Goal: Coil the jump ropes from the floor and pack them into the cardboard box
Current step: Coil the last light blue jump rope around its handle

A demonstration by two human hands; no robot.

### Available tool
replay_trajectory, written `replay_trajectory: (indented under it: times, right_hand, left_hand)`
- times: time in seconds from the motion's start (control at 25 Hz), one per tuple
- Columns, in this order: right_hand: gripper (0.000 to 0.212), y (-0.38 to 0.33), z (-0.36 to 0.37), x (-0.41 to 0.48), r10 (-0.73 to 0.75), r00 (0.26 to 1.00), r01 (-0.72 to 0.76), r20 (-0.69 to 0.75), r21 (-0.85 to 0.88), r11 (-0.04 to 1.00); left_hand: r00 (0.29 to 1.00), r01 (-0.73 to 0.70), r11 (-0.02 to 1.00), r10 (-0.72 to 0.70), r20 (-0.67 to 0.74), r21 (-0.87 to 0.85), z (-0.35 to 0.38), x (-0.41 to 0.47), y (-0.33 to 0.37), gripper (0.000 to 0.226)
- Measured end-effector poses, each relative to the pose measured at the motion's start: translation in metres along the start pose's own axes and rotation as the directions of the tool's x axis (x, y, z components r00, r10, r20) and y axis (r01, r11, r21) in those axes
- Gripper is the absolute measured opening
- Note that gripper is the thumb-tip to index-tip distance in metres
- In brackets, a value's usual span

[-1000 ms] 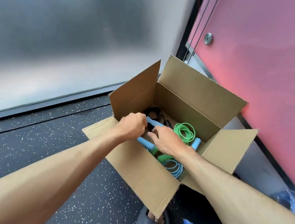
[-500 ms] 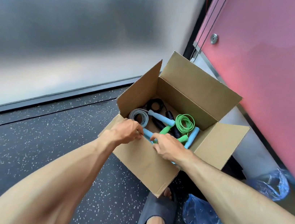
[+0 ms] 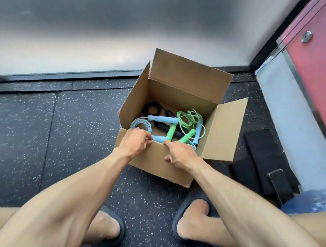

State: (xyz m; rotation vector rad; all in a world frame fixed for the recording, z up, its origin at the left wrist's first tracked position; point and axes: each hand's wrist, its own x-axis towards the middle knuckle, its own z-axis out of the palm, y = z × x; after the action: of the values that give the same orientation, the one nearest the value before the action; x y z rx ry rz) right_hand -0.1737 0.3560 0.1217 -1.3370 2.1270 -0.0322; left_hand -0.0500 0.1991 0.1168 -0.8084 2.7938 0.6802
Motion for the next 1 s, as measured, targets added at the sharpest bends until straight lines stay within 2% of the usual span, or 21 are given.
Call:
replay_trajectory:
  times: [0.28,0.48,0.52,0.6,0.68,0.76,0.84,0.88,0.96,1.0]
  right_hand:
    - [0.029,-0.073,0.024,0.012,-0.172,0.981,0.183,0.094,-0.125,0.975]
    - [0.035,-0.097,0.032,0.012,-0.199,0.963,0.226,0.182,-0.141,0.964]
    - [0.037,-0.097,0.029,0.012,-0.190,0.962,0.217,0.194,-0.127,0.968]
    - [0.039,-0.093,0.017,0.009,-0.179,0.975,0.197,0.131,-0.139,0.971]
    - [0.034,-0.085,-0.002,0.005,-0.194,0.980,0.177,-0.051,-0.236,0.955]
    - [0.030,-0.076,-0.023,0.003,-0.205,0.938,0.086,-0.279,-0.384,0.919]
    - [0.042,-0.067,-0.045,0.003,-0.114,0.874,-0.104,-0.473,-0.410,0.906]
    - [0.051,-0.063,-0.054,0.001,-0.003,0.847,-0.208,-0.531,-0.337,0.918]
    - [0.067,-0.060,-0.067,-0.003,0.317,0.786,-0.388,-0.530,-0.024,0.921]
    - [0.068,-0.061,-0.071,-0.006,0.441,0.748,-0.425,-0.495,0.152,0.892]
  left_hand:
    - [0.941,0.319,0.937,-0.331,-0.067,-0.144,0.008,-0.086,-0.053,0.020]
    - [0.912,0.391,0.890,-0.410,-0.036,-0.237,0.008,-0.118,-0.065,0.020]
    - [0.913,0.377,0.897,-0.402,-0.069,-0.232,0.004,-0.122,-0.063,0.021]
    - [0.914,0.271,0.946,-0.311,-0.260,-0.180,-0.010,-0.125,-0.054,0.021]
    - [0.851,0.124,0.991,-0.131,-0.509,-0.047,-0.031,-0.122,-0.051,0.021]
    - [0.761,0.151,0.983,-0.049,-0.647,0.104,-0.054,-0.114,-0.053,0.034]
    - [0.713,0.330,0.931,-0.140,-0.687,0.152,-0.077,-0.106,-0.059,0.052]
    - [0.685,0.436,0.894,-0.255,-0.682,0.103,-0.087,-0.106,-0.060,0.061]
    - [0.628,0.552,0.821,-0.526,-0.574,-0.148,-0.100,-0.109,-0.061,0.070]
    - [0.616,0.538,0.791,-0.605,-0.504,-0.292,-0.102,-0.111,-0.060,0.068]
